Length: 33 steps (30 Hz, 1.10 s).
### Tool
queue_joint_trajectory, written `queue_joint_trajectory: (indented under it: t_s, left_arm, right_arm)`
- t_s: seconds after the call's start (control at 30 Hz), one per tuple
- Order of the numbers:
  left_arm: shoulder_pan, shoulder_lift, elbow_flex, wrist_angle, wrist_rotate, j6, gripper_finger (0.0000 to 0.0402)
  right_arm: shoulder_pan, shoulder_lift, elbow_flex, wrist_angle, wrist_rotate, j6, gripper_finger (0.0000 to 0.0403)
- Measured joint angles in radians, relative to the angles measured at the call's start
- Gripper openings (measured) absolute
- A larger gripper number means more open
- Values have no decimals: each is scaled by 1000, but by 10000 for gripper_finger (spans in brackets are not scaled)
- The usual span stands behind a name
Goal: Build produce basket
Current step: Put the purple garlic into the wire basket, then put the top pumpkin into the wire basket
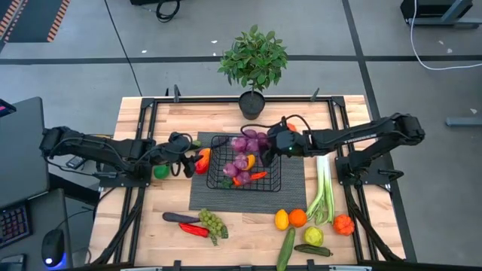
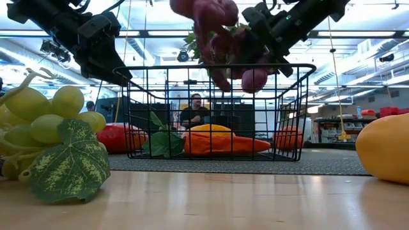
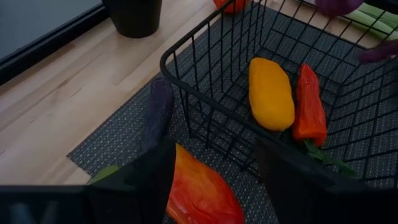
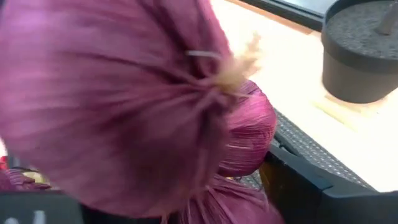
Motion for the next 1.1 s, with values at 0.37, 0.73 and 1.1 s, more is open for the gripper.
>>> queue_joint_trajectory:
  t_s: [0.37, 0.73, 1.1]
  left_arm:
    - [-63, 0, 0, -22, 0, -4, 231]
    - [-124, 0, 0, -23, -4, -28, 231]
    - [-150, 0, 0, -23, -50, -30, 231]
  right_arm:
    - [0, -5, 0, -65, -44, 15, 325]
    - [0, -9, 0, -110, -37, 29, 332]
    - [-109, -116, 1, -202, 42, -3, 325]
